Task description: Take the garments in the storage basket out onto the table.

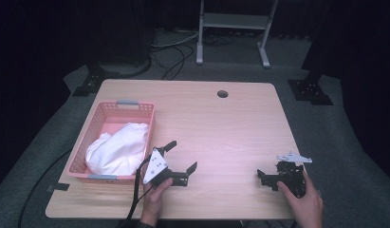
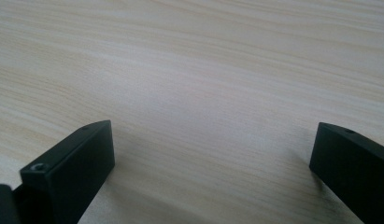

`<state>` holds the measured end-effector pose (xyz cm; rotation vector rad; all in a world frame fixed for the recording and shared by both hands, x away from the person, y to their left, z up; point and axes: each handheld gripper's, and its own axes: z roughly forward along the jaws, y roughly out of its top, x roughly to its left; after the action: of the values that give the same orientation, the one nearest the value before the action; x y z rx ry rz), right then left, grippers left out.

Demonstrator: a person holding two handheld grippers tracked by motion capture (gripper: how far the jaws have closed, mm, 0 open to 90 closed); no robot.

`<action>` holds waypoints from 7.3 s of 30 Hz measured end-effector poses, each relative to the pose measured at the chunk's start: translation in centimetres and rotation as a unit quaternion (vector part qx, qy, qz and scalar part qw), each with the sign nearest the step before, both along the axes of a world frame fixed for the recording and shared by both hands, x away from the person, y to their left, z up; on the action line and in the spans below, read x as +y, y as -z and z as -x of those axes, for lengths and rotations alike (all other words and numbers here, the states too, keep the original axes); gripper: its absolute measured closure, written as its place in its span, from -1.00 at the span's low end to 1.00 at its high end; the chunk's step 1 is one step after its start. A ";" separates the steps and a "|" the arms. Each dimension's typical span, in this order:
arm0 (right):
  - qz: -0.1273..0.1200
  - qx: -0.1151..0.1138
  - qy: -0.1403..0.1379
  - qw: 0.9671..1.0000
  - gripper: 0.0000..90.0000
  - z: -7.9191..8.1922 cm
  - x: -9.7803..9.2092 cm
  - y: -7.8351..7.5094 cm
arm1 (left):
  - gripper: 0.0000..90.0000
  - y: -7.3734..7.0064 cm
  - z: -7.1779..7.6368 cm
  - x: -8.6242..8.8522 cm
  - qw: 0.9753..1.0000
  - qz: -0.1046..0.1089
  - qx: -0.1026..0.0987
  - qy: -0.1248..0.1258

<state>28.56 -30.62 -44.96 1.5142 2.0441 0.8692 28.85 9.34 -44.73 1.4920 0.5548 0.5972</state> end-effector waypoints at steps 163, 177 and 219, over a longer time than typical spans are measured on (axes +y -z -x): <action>0.000 0.000 0.000 1.000 -1.00 0.0 0.0 0.0 | -0.98 -14.1 -3.1 12.2 0.997 -0.009 0.068 0.020; 0.000 0.000 0.000 1.000 -1.00 0.0 0.0 0.0 | -0.98 -14.4 -3.0 15.8 0.998 -0.006 0.070 -0.001; 0.000 0.000 0.000 1.000 -1.00 0.0 0.0 0.0 | -0.98 -13.4 -3.3 20.3 0.988 -0.097 0.115 -0.046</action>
<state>28.56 -30.62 -44.95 1.5133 2.0446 0.8690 32.16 29.68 -31.30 1.7406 0.7634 0.5663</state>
